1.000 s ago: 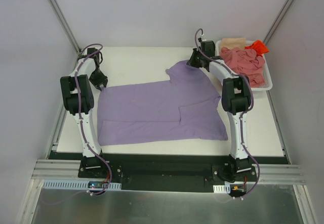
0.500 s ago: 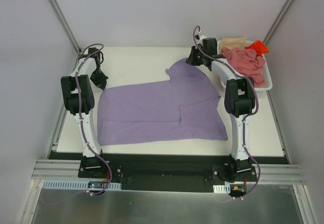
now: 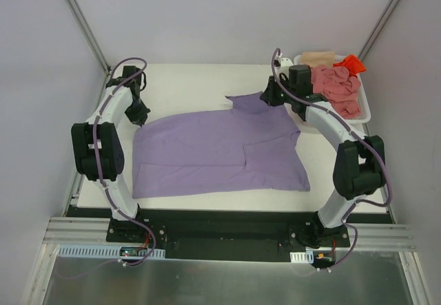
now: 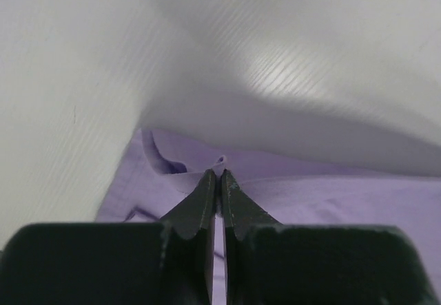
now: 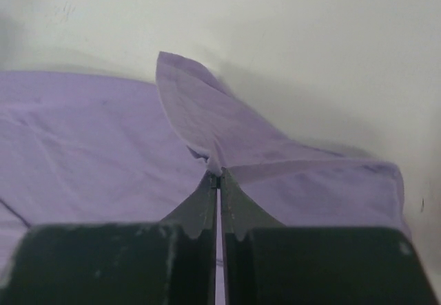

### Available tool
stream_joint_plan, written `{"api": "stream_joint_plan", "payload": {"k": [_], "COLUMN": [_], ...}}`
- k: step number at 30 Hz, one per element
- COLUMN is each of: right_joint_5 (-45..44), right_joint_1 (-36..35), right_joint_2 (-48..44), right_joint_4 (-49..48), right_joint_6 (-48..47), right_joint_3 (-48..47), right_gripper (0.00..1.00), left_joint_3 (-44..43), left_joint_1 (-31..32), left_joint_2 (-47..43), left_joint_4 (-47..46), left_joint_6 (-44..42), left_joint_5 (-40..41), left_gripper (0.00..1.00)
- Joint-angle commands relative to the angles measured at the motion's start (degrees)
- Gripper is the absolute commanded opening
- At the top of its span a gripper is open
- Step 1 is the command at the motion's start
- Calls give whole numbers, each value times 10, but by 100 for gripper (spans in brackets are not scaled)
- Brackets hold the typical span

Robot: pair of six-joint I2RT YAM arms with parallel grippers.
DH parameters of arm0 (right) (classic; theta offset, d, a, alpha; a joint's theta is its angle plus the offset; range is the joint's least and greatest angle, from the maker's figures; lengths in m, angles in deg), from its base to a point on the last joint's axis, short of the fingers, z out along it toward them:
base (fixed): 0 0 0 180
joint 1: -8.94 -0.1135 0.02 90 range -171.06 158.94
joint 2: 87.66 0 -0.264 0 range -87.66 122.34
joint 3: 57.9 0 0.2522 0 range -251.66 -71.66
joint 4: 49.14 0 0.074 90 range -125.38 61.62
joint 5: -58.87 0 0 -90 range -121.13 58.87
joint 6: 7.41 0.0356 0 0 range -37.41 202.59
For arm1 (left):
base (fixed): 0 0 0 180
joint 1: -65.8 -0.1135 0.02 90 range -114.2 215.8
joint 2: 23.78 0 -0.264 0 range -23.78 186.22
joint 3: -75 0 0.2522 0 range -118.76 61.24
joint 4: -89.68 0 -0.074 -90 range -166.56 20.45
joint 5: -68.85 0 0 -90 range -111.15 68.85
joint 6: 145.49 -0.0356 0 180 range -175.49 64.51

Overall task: Fold and stack the t-shirts
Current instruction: Grap the side of the flattened tshirt furthest away from the robot with both arms, then fold the other side of the tshirt into a rectangle

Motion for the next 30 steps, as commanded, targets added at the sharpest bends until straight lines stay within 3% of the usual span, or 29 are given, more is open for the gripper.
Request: {"api": "stream_joint_plan", "payload": {"k": [1, 13, 21, 30], "right_joint_5": [-19, -65, -100, -130], "right_joint_1": [-8, -11, -11, -10], "right_joint_2": [-97, -337, -435, -474], "right_joint_4": [-25, 8, 72, 148], "right_joint_6": [-12, -1, -8, -9], "right_joint_3": [78, 278, 325, 318], "right_gripper": [0, 0, 0, 0], "left_joint_3": [69, 229, 290, 325], "left_joint_1": [9, 16, 16, 16], "left_joint_2": [-72, -210, -278, -315], "left_joint_4": [14, -42, -56, -68], "left_joint_6": [15, 44, 55, 63], "left_joint_5": [42, 46, 69, 72], "left_gripper": [0, 0, 0, 0]}}
